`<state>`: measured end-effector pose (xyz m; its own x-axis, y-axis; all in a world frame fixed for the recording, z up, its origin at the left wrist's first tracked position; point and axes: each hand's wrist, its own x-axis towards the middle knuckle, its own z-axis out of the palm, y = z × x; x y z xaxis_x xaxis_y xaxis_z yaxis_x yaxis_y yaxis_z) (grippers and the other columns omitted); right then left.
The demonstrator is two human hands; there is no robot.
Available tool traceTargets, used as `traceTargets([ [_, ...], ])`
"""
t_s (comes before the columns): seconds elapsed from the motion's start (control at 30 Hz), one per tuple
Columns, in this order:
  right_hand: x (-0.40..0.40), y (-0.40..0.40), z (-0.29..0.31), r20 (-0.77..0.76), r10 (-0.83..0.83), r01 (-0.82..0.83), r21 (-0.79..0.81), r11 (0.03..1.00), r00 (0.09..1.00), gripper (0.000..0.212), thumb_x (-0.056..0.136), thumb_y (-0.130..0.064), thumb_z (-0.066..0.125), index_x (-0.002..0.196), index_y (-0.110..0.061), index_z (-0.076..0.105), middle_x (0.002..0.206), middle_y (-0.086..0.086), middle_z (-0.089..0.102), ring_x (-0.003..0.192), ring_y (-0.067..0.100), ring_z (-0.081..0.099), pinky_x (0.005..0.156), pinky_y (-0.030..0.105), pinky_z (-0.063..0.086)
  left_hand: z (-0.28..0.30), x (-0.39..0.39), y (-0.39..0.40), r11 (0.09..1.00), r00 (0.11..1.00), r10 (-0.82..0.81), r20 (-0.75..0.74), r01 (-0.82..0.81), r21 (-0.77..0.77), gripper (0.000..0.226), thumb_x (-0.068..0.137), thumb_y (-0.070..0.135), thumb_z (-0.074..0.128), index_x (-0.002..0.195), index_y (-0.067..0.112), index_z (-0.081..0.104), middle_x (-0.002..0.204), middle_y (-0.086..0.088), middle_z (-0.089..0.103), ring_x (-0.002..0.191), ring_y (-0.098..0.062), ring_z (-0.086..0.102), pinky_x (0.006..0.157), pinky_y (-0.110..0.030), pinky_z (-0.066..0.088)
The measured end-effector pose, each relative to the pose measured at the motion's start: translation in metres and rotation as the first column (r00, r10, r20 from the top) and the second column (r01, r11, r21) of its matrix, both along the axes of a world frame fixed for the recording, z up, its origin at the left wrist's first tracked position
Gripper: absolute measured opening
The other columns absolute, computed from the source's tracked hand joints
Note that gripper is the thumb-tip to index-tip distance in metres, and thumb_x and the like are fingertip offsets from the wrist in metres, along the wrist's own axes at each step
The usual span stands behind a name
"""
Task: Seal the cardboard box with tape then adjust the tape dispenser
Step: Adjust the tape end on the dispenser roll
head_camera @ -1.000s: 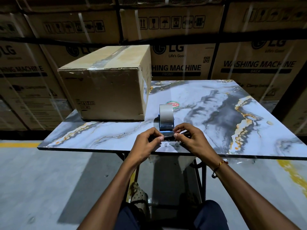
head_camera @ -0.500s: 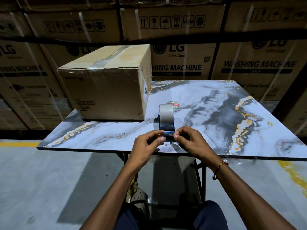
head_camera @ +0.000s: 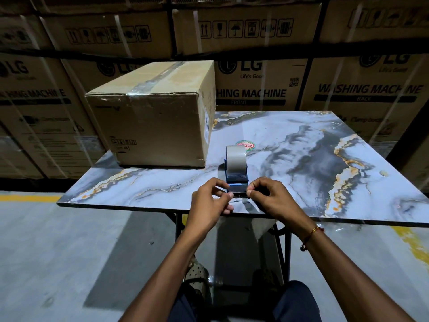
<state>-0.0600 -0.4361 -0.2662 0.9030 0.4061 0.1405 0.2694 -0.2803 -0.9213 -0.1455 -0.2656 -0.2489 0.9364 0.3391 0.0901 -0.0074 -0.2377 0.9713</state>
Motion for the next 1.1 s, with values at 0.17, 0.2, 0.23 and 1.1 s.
traceTargets([
  [0.17, -0.002, 0.0, 0.005, -0.022, -0.007, 0.008, 0.01, 1.0, 1.0, 0.008, 0.091, -0.009, 0.066, 0.083, -0.008, 0.067, 0.052, -0.018, 0.057, 0.042, -0.001, 0.046, 0.045, 0.01, 0.032, -0.007, 0.011, -0.002, 0.98, 0.996, 0.025, -0.084, -0.041, -0.195, 0.006, 0.09, 0.003, 0.066, 0.084, 0.002, 0.065, 0.074, -0.013, 0.065, 0.064, -0.029, 0.074, 0.07, -0.037, 0.062],
  [0.2, -0.003, 0.0, 0.005, -0.028, -0.007, 0.007, 0.018, 1.0, 1.0, 0.008, 0.091, -0.01, 0.066, 0.083, -0.008, 0.068, 0.052, -0.016, 0.057, 0.042, 0.0, 0.043, 0.044, 0.012, 0.033, -0.007, 0.012, -0.002, 0.968, 0.994, 0.02, -0.104, -0.045, -0.248, 0.005, 0.09, 0.003, 0.066, 0.086, 0.001, 0.065, 0.068, -0.01, 0.064, 0.065, -0.03, 0.074, 0.07, -0.036, 0.062],
  [0.23, -0.004, 0.0, 0.006, -0.032, -0.008, 0.009, 0.027, 1.0, 0.999, 0.008, 0.091, -0.01, 0.067, 0.083, -0.009, 0.068, 0.053, -0.013, 0.056, 0.042, 0.002, 0.042, 0.043, 0.016, 0.033, -0.006, 0.013, -0.002, 0.953, 0.993, 0.01, -0.12, -0.045, -0.298, 0.005, 0.09, 0.003, 0.066, 0.088, -0.001, 0.065, 0.061, -0.007, 0.064, 0.066, -0.03, 0.073, 0.071, -0.035, 0.061],
  [1.1, -0.005, 0.005, 0.006, -0.086, -0.075, 0.078, 0.027, 0.997, 0.993, 0.023, 0.089, -0.022, 0.072, 0.07, -0.012, 0.064, 0.048, -0.008, 0.05, 0.04, 0.008, 0.037, 0.041, 0.02, 0.031, 0.007, 0.023, 0.0, 0.905, 0.963, -0.043, -0.265, -0.074, -0.419, 0.011, 0.085, -0.003, 0.062, 0.078, 0.004, 0.056, 0.06, -0.015, 0.066, 0.055, -0.018, 0.071, 0.053, -0.022, 0.058],
])
